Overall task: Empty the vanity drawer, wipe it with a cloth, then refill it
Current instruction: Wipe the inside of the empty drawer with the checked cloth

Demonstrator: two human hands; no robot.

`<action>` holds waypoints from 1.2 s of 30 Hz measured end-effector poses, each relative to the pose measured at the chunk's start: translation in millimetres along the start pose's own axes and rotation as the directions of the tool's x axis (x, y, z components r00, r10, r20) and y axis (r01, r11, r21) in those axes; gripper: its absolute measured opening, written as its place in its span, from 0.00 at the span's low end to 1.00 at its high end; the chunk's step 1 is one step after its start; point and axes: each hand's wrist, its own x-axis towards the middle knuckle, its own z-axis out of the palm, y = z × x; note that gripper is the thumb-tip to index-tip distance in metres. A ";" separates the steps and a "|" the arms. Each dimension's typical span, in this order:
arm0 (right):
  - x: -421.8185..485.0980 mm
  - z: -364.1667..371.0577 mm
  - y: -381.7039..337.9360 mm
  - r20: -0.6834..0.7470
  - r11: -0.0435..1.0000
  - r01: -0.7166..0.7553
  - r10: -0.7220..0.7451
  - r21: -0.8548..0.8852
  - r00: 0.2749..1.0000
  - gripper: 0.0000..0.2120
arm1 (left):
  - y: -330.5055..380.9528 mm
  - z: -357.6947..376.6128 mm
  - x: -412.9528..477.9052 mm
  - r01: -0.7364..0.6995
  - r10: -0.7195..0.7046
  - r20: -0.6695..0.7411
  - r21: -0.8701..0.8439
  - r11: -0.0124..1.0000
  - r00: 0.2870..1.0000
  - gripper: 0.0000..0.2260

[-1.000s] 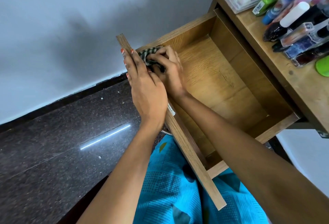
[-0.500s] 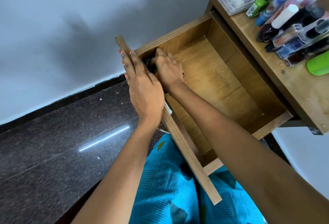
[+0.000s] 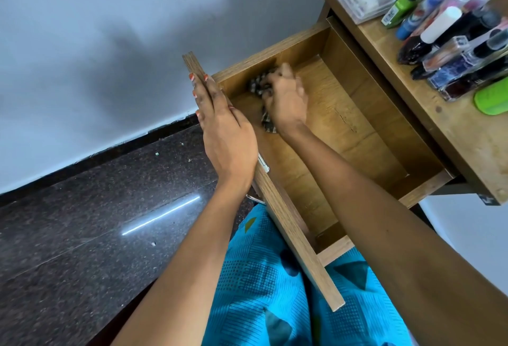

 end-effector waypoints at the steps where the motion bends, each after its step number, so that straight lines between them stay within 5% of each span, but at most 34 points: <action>1: 3.5 -2.9 4.8 -0.079 0.998 -0.045 0.048 0.040 0.996 0.12 | 0.0 0.3 -0.5 0.002 -0.002 0.000 -0.001 1.000 1.000 0.24; 4: 9.1 -10.4 8.9 -0.169 0.945 -0.165 0.219 0.283 0.961 0.13 | 0.3 0.4 -1.3 -0.002 0.002 -0.007 -0.003 1.000 1.000 0.24; 10: -6.6 3.5 -9.5 -0.169 0.895 -0.044 0.132 0.445 0.977 0.11 | 0.1 0.4 -1.6 -0.004 0.004 -0.016 0.005 1.000 1.000 0.24; 16: -19.9 16.7 -23.2 -0.072 0.927 0.134 -0.116 0.351 0.991 0.12 | 1.5 0.3 -2.2 -0.005 0.005 -0.024 0.002 1.000 1.000 0.23; 27: -12.6 -0.7 -12.3 0.268 0.958 0.132 -0.201 0.254 0.942 0.18 | 0.2 -3.1 -3.5 -0.009 0.010 -0.012 0.029 1.000 1.000 0.23; 32: -20.9 -10.9 -6.2 0.212 0.932 0.140 -0.219 0.333 0.952 0.18 | -6.3 -12.6 -4.3 -0.095 0.086 0.058 0.183 0.979 0.995 0.22; 36: -18.8 -14.4 -14.9 0.163 0.908 0.340 -0.384 0.243 0.909 0.18 | -11.6 -20.2 -4.9 -0.162 0.132 0.114 0.325 0.932 0.985 0.22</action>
